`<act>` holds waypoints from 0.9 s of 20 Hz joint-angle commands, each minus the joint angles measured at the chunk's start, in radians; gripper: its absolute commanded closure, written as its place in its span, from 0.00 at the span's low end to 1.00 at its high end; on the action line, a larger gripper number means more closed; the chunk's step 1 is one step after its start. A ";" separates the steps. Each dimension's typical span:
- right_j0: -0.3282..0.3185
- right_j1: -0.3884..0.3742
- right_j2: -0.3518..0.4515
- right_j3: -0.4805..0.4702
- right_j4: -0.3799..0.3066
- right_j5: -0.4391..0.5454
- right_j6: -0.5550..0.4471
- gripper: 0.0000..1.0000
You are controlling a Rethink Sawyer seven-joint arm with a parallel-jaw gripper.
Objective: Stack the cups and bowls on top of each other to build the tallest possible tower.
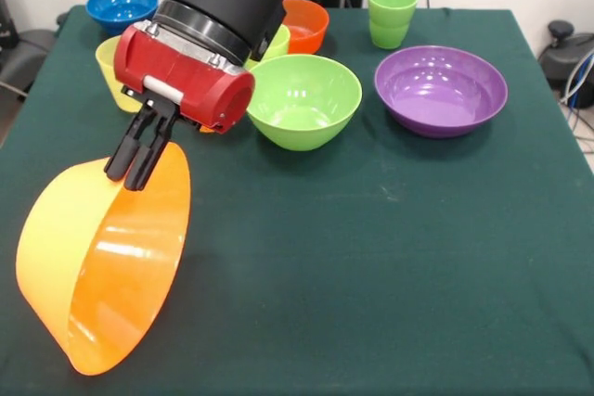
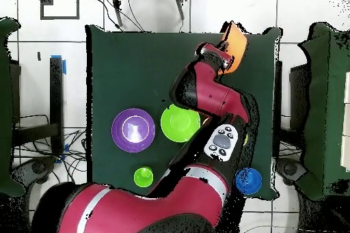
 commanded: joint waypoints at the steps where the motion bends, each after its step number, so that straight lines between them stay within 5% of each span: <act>1: -0.006 0.115 0.248 0.151 -0.080 0.199 0.101 1.00; 18: -0.037 0.089 0.310 0.191 -0.065 0.225 0.106 1.00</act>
